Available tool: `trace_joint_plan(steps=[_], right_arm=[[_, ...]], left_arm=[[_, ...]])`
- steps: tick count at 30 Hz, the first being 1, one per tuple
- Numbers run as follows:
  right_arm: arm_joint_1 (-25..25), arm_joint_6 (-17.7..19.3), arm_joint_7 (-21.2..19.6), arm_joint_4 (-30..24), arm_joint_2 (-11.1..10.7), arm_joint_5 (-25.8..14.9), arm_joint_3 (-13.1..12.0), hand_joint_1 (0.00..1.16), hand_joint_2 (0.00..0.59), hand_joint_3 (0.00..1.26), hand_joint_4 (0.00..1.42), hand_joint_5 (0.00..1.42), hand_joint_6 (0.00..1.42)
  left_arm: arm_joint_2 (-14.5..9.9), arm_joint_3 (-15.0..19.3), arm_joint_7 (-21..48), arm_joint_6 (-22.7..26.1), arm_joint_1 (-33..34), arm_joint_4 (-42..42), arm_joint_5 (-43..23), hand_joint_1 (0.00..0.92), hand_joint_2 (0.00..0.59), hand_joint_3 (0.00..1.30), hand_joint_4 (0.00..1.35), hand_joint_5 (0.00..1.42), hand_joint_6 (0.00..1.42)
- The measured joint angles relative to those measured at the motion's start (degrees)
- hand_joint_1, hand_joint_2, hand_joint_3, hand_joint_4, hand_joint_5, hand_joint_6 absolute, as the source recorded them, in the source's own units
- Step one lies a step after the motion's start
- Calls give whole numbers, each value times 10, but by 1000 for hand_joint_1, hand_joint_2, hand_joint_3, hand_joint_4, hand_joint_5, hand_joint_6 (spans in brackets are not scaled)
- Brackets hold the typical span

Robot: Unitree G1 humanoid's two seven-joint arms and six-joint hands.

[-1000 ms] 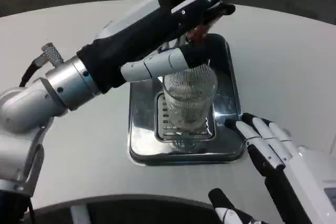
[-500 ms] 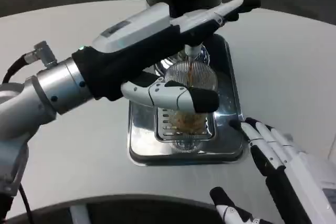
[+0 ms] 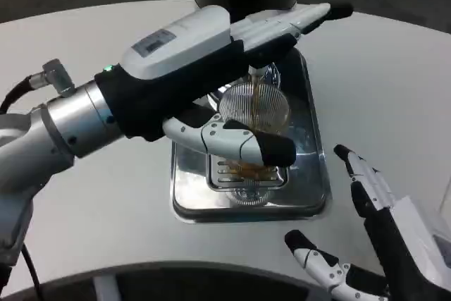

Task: Grasp the cup under the faucet to collect the drink, then remove the cup.

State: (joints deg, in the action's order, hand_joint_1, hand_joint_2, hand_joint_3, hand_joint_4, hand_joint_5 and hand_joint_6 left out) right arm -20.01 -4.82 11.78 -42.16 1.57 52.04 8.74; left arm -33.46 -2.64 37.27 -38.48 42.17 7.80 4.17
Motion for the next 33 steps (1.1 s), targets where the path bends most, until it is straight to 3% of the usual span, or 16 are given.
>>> trace_joint_plan(steps=[4,9,13,18,24,33], right_arm=[[45,-25,-15,41,10,-28,-6,486,271,0,0,0,64],[100,-54,-56,100,16,-40,15,528,259,0,0,0,64],[135,-65,-81,127,17,-49,27,533,259,0,0,0,63],[170,-68,-97,155,16,-69,23,542,244,0,0,0,10],[215,-67,-107,202,-6,-104,11,550,239,0,0,0,0],[271,-32,-127,283,-38,-164,7,578,233,0,0,0,0]], left_arm=[[-2,-1,-4,0,-2,-1,1,0,111,0,0,56,40],[-3,-2,-6,-2,-2,-2,3,0,112,0,0,56,40],[-3,-4,-6,-2,-2,-4,3,0,112,0,0,56,40],[-4,-6,-6,-2,-3,-7,4,0,112,0,0,56,40],[-6,-6,-6,0,-7,-17,4,0,112,0,0,51,40],[-13,-6,-6,14,-16,-40,4,0,112,0,0,46,40]])
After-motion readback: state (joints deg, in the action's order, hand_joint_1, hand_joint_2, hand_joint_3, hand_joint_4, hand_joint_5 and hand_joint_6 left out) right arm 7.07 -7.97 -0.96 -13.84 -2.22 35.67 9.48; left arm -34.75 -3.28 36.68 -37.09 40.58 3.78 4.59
